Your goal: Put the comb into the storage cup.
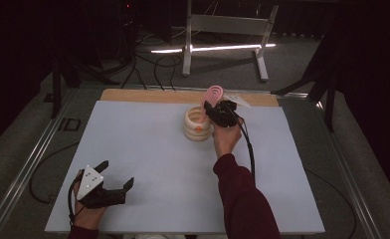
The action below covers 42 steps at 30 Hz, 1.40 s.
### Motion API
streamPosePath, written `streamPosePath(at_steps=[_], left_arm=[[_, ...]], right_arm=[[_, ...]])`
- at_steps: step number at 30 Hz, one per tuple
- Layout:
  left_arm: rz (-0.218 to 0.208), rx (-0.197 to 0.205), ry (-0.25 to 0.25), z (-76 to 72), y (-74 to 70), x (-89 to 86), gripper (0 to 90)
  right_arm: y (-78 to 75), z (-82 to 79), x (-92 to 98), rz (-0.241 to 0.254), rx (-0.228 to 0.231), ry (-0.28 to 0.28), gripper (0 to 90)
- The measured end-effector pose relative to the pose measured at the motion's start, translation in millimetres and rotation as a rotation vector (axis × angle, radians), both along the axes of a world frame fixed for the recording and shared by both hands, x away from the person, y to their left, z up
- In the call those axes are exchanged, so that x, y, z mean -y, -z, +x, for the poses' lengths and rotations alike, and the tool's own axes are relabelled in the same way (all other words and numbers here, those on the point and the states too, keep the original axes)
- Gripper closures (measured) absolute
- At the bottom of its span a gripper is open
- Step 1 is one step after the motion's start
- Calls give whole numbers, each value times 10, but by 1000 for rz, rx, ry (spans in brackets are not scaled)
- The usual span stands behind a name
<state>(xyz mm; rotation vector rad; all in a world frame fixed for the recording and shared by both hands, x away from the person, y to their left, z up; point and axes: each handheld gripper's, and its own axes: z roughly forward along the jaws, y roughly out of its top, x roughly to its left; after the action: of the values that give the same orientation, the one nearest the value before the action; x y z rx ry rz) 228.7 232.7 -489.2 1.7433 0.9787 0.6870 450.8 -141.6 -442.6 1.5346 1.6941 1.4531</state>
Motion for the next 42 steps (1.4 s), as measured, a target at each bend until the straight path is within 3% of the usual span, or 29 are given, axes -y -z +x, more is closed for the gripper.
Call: streamPosePath(at_steps=[12,21,25,35,42], left_arm=[[2,0,0,-1,-1,-3,2],[2,-1,0,0,2,2,2],[2,-1,0,0,3,2,2],[2,-1,1,3,3,6,2],[6,-2,4,8,7,13,2]], right_arm=[[-13,3,38,-29,20,-11,512],[-18,4,93,-35,7,0,468],[-23,0,96,-61,12,-9,437],[-37,-2,140,-94,3,-7,294],[-20,2,182,-105,-46,-18,140]])
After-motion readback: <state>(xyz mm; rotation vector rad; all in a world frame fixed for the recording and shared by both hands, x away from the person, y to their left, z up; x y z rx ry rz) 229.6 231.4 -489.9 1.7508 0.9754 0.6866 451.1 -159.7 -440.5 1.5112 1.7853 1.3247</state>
